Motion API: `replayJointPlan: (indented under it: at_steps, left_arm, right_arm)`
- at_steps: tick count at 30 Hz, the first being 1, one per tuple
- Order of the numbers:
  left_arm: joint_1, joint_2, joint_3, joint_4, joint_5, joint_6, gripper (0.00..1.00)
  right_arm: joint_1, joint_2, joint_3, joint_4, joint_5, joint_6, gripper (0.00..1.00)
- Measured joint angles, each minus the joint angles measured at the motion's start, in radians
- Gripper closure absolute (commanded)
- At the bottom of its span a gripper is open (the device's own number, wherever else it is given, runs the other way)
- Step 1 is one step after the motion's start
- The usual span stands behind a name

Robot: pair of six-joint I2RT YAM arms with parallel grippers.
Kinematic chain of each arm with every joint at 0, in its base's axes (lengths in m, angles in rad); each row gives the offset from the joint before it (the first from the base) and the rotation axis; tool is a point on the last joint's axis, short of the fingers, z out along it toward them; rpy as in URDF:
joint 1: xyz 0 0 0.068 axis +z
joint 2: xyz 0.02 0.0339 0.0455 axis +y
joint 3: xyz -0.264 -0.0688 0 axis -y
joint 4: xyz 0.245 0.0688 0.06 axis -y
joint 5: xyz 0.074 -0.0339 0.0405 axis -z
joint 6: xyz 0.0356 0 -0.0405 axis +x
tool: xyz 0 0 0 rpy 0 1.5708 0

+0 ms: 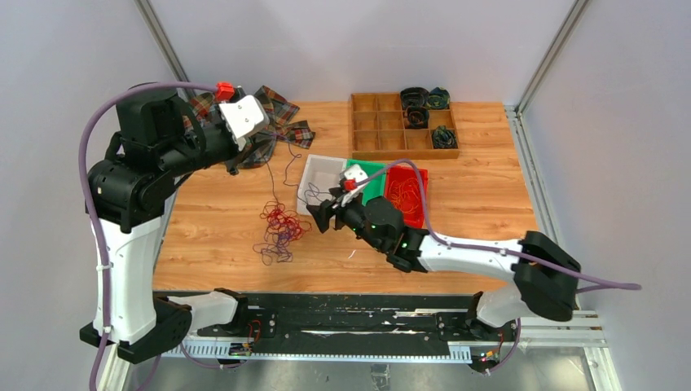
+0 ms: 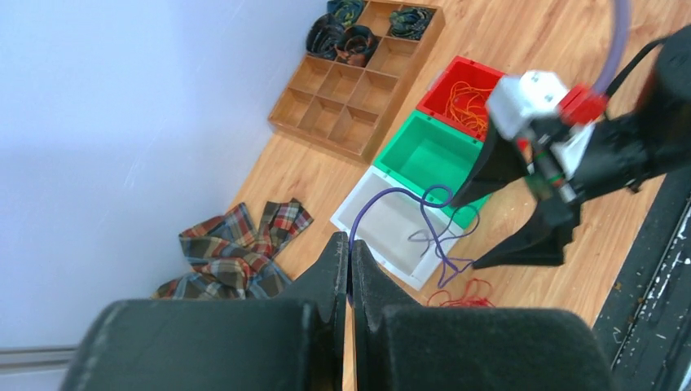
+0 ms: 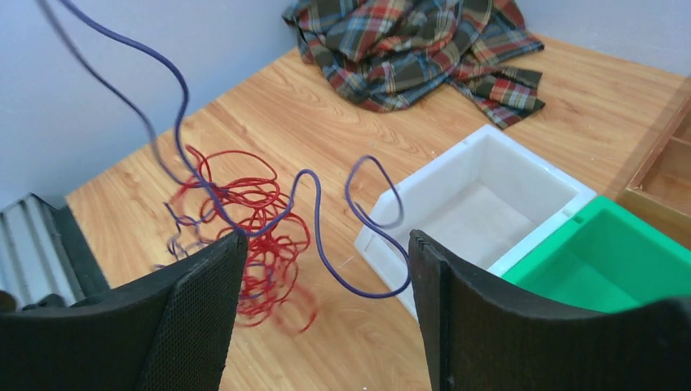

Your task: Untangle the cables

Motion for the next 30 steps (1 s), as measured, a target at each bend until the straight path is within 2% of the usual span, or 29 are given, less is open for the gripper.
replayJointPlan:
  at_steps: [6,11,21,30]
  left_arm:
    - [0.000,-0.005,-0.029,-0.002,-0.009,0.016,1.00]
    - [0.000,-0.005,-0.046,-0.008,-0.016,0.021,1.00]
    - [-0.007,-0.006,-0.046,-0.011,-0.014,0.020,1.00]
    - [-0.012,-0.007,-0.041,-0.013,-0.003,0.013,1.00]
  right_arm:
    - [0.016,-0.167,-0.060,0.006,-0.035,0.023,0.30]
    - [0.095,-0.208,-0.048,0.000,-0.087,0.017,0.31]
    - [0.124,-0.019,0.178,-0.069,-0.196,0.017,0.35]
    - [0.082,0.140,0.323,-0.130,-0.156,-0.001,0.41]
